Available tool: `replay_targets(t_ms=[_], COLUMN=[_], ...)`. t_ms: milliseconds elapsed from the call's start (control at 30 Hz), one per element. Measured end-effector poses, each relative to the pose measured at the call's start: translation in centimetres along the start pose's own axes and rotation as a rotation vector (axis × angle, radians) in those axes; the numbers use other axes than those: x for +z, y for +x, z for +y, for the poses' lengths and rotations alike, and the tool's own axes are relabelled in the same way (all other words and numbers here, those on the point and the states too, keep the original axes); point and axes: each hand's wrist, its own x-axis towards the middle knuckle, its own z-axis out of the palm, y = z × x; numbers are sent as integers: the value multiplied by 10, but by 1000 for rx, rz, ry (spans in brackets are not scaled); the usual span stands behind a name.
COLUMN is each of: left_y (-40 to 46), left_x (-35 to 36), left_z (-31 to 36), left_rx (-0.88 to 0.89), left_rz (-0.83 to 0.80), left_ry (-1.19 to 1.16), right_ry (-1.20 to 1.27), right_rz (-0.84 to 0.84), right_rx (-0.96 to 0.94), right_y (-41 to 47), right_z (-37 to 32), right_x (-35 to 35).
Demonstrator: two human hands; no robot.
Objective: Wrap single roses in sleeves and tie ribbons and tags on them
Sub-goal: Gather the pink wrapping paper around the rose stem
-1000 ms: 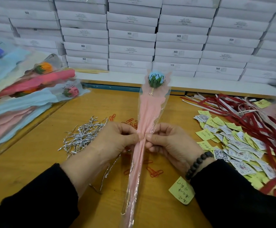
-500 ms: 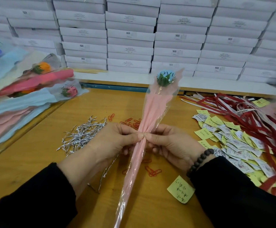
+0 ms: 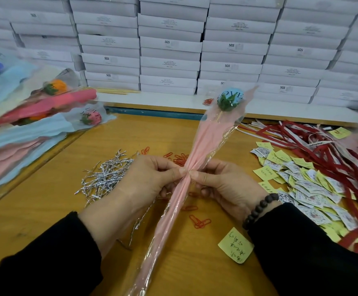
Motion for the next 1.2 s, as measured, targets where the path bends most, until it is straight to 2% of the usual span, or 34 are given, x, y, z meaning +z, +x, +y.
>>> replay_targets(t_ms=[500, 667, 900, 1000, 1133, 1200], left_y=[-4, -3, 0, 4, 6, 6], left_x=[-2, -2, -6, -16, -22, -21], left_z=[8, 7, 9, 10, 10, 9], left_rx=[29, 19, 6, -8, 1, 2], left_rz=[-127, -161, -41, 21, 41, 43], left_ry=[148, 117, 41, 3, -8, -12], right_ry=[-163, -175, -239, -525, -1130, -1359], right_rz=[25, 12, 60, 77, -171, -262], right_rx=[-102, -142, -158, -239, -444, -485], right_y=[0, 1, 2, -1, -8, -9], right_z=[-1, -1, 4, 1, 3, 10], right_x=[-1, -3, 4, 7, 25, 34])
